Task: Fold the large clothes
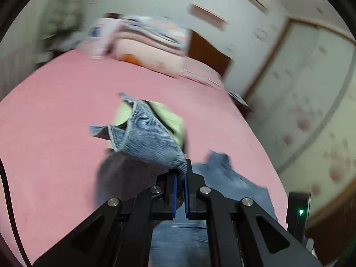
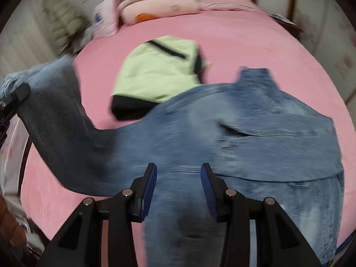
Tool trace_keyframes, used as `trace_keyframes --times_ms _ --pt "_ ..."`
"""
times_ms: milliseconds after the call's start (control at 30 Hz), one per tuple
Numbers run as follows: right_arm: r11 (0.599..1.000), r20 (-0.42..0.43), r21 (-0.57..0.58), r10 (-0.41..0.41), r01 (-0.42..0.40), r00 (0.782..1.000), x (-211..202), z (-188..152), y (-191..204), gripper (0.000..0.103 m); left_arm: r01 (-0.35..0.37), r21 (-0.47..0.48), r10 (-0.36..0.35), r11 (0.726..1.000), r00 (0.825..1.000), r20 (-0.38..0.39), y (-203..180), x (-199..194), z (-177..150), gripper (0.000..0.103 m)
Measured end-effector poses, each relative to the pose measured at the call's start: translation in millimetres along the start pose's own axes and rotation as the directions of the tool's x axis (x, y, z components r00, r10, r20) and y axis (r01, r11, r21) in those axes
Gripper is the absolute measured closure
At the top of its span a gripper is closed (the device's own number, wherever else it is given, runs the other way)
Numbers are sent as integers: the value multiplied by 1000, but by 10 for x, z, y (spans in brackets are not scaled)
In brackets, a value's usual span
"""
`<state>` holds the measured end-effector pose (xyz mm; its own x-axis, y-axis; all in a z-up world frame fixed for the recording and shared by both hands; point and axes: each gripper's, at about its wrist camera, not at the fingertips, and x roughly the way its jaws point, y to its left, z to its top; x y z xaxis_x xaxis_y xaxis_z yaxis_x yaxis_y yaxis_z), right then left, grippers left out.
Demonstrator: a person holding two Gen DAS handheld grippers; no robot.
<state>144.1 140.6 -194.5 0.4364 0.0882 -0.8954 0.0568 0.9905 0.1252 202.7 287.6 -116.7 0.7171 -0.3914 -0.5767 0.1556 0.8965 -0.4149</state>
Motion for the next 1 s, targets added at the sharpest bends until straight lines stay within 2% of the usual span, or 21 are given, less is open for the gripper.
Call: trace_keyframes --times_ms 133,233,300,367,433,500,600,667,733,767,800,833,900,967,1000 --pt "996 31 73 -54 52 998 -116 -20 -775 62 75 123 -62 990 992 -106 -848 803 -284 100" --pt "990 28 115 -85 81 996 -94 -96 -1337 62 73 197 -32 978 979 -201 -1247 1388 -689 99" --pt "989 -3 117 -94 94 996 19 -164 -1703 62 68 210 -7 975 961 -277 -1385 1779 -1001 99" --pt "989 -32 114 -90 93 995 136 -220 -1957 62 39 209 39 977 933 -357 -1427 2112 -1284 92" --pt "992 -59 112 -60 66 996 260 -257 -2159 62 25 181 56 983 901 -430 -1416 2310 -1476 77" --pt "994 -81 107 -16 25 997 388 -262 -2301 62 8 164 65 986 900 -432 -1395 2267 -1559 70" --pt "993 -106 106 59 -48 993 522 -202 -2360 62 -45 168 108 985 915 -390 -1355 1947 -1555 48" --pt "988 -107 105 122 -111 987 570 -118 -2339 62 -100 164 147 981 939 -311 -1295 1598 -1462 36" --pt "979 -107 96 190 -180 976 615 -1 -2274 62 -160 152 194 975 950 -243 -1205 1250 -1414 24" --pt "974 -109 95 216 -207 970 650 43 -2262 59 -208 139 234 968 949 -209 -1103 1072 -1396 24" --pt "969 -115 95 238 -227 964 677 76 -2228 48 -255 132 277 958 941 -195 -1011 974 -1391 24" --pt "963 -132 98 262 -250 956 735 111 -2198 43 -314 126 333 941 925 -182 -871 845 -1405 24" --pt "956 -162 104 288 -274 944 878 141 -2150 41 -393 133 412 910 892 -188 -665 765 -1474 24" --pt "955 -184 102 293 -278 938 1034 126 -2136 41 -481 137 500 866 839 -215 -363 766 -1600 24" --pt "956 -195 102 289 -274 937 1109 114 -2140 41 -512 129 528 849 820 -223 -209 782 -1651 24"
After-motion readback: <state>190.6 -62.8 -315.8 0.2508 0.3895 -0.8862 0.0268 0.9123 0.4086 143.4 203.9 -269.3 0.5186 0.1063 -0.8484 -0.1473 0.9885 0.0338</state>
